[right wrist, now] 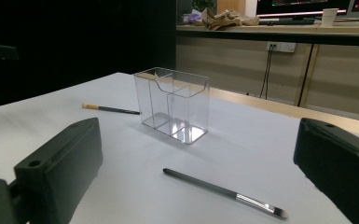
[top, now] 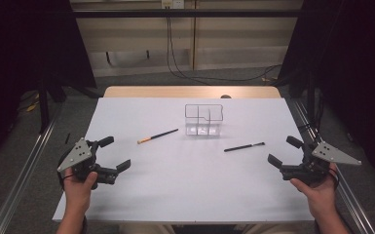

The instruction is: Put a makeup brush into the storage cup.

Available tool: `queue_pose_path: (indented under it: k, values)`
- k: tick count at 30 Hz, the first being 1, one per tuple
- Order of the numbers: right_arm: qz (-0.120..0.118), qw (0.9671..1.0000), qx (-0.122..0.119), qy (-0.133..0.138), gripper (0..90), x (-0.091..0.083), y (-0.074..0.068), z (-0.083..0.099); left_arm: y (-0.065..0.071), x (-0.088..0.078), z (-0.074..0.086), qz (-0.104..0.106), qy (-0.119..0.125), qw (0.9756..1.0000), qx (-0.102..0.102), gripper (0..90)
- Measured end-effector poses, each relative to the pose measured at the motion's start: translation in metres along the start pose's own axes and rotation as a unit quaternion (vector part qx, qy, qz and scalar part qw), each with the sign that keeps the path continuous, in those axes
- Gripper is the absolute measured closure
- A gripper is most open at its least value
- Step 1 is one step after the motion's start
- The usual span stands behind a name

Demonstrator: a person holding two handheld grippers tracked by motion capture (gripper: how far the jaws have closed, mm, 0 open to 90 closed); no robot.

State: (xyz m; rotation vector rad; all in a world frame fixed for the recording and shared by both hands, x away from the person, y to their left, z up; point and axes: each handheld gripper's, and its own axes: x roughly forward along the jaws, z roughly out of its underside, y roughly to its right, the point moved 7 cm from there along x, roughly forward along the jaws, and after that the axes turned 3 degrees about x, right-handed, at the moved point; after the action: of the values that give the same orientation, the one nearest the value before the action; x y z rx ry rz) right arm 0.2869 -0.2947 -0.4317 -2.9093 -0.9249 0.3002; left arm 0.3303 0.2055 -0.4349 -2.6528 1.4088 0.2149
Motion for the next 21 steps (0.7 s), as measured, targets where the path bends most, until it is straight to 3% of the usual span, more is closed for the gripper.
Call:
queue_pose_path:
  k: [9,11,17,21]
  values:
    - [-0.009,0.9998,-0.008,-0.014,0.7,0.006,-0.003,0.005,0.002,0.013,0.0,0.008,-0.006,0.9999,-0.003,0.0]
    - [-0.01,0.9997,-0.014,-0.016,0.7,0.007,-0.003,0.006,0.0,0.018,-0.001,0.007,-0.011,0.9999,0.004,0.0]
    - [-0.011,0.9998,-0.01,-0.014,0.7,0.005,-0.003,0.006,-0.007,0.03,-0.01,0.004,0.003,1.0,0.001,0.0]
    - [-0.008,0.9999,-0.008,-0.012,0.7,0.004,-0.002,0.006,-0.018,0.038,-0.018,0.003,0.023,0.9996,-0.015,0.0]
